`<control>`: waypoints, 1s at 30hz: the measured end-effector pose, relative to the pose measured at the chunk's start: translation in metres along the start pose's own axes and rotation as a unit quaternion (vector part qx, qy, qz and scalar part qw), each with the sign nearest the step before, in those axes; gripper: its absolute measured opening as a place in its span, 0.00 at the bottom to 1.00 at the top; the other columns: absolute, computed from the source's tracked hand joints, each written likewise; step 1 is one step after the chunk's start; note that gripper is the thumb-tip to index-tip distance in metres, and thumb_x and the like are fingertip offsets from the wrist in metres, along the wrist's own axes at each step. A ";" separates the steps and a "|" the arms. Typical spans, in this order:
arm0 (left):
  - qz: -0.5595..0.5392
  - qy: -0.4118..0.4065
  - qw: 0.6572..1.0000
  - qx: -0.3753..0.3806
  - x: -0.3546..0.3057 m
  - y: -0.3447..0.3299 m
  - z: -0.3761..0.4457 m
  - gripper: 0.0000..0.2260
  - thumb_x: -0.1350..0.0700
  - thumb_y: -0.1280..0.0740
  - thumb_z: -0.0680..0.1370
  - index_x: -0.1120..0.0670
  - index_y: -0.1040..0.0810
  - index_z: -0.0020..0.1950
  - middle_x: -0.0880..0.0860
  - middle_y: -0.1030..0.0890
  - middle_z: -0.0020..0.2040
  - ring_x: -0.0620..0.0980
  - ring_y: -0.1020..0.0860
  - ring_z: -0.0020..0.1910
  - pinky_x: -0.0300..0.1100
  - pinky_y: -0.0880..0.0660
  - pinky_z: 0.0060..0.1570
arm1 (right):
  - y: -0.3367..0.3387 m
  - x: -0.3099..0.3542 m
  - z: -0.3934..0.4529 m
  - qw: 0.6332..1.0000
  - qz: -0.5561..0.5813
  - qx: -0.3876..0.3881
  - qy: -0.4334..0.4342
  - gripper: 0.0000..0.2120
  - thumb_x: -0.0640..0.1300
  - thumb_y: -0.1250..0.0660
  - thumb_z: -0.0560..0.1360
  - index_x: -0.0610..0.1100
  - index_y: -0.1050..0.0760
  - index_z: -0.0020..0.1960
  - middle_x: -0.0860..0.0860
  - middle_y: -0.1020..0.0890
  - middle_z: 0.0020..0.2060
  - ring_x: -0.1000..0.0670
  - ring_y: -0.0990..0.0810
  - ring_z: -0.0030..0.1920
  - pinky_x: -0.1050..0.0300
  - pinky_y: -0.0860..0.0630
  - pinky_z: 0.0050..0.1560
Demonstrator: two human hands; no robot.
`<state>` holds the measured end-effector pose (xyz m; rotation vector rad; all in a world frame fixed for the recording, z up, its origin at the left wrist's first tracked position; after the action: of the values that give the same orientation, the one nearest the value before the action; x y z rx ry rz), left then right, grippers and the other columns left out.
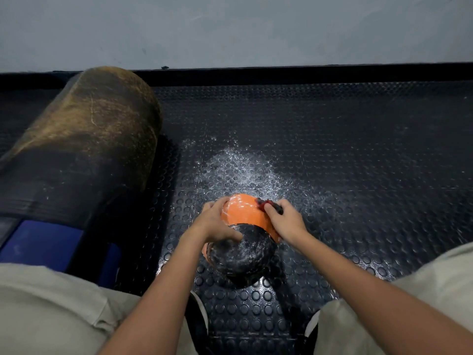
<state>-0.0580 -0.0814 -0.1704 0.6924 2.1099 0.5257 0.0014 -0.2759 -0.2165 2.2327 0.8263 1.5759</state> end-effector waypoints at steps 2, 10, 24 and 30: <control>0.009 0.002 1.000 0.000 0.002 0.001 0.001 0.52 0.56 0.19 0.65 0.43 0.45 0.81 0.55 0.44 0.78 0.63 0.38 0.74 0.62 0.29 0.66 | 0.000 0.016 -0.004 0.999 0.004 0.010 0.050 0.10 0.56 0.37 0.82 0.49 0.27 0.50 0.51 0.20 0.44 0.53 0.24 0.41 0.58 0.32 0.36; 0.055 0.040 0.998 -0.004 0.006 -0.003 -0.003 0.50 0.50 0.19 0.65 0.31 0.47 0.78 0.60 0.45 0.74 0.65 0.47 0.74 0.66 0.37 0.69 | -0.001 -0.019 0.001 0.999 0.014 0.018 -0.048 0.11 0.55 0.40 0.83 0.47 0.28 0.53 0.49 0.18 0.43 0.50 0.19 0.40 0.55 0.21 0.38; 0.017 0.022 1.000 -0.002 0.006 -0.002 0.005 0.52 0.58 0.19 0.63 0.31 0.44 0.77 0.57 0.44 0.76 0.66 0.40 0.73 0.68 0.30 0.66 | -0.001 0.009 -0.003 1.000 0.006 0.007 0.030 0.11 0.56 0.37 0.82 0.49 0.27 0.51 0.51 0.20 0.43 0.53 0.24 0.40 0.60 0.31 0.36; -0.006 0.011 1.000 0.007 0.009 0.000 0.006 0.52 0.62 0.19 0.64 0.31 0.42 0.77 0.57 0.44 0.76 0.66 0.36 0.71 0.65 0.27 0.64 | 0.000 -0.013 -0.003 0.999 0.003 0.036 -0.005 0.09 0.54 0.39 0.83 0.49 0.28 0.51 0.51 0.21 0.44 0.53 0.23 0.39 0.61 0.28 0.35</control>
<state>-0.0577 -0.0756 -0.1789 0.6842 2.1395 0.5156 -0.0046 -0.2838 -0.2259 2.2928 0.8881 1.5596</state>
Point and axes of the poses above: each hand's wrist, its own z-axis towards the middle knuckle, its own y-axis out of the back of the hand, x = y × z, the point moved 5 cm from there along z, towards the middle knuckle
